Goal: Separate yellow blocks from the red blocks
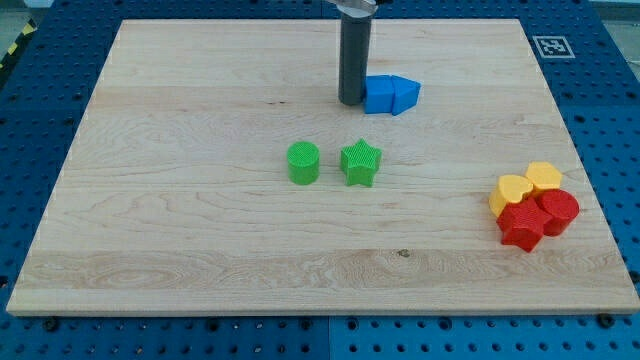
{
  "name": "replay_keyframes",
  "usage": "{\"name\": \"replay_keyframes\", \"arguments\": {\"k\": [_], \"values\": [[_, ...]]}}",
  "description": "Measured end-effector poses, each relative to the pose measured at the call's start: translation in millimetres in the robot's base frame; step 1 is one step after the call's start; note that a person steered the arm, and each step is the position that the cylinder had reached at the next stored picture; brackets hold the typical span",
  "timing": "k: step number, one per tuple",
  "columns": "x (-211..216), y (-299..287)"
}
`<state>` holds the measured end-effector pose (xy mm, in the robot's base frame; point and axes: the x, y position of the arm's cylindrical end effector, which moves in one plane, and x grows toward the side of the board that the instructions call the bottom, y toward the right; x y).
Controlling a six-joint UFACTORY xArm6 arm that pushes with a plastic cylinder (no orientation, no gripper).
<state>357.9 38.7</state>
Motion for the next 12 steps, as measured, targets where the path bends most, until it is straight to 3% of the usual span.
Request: {"name": "replay_keyframes", "arguments": {"k": [1, 3, 5, 6, 7, 12], "values": [[30.3, 4.4], [39.2, 120.8], [93.3, 254.9], [129.9, 282.6], [151.1, 267.0], [153.8, 197.0]]}}
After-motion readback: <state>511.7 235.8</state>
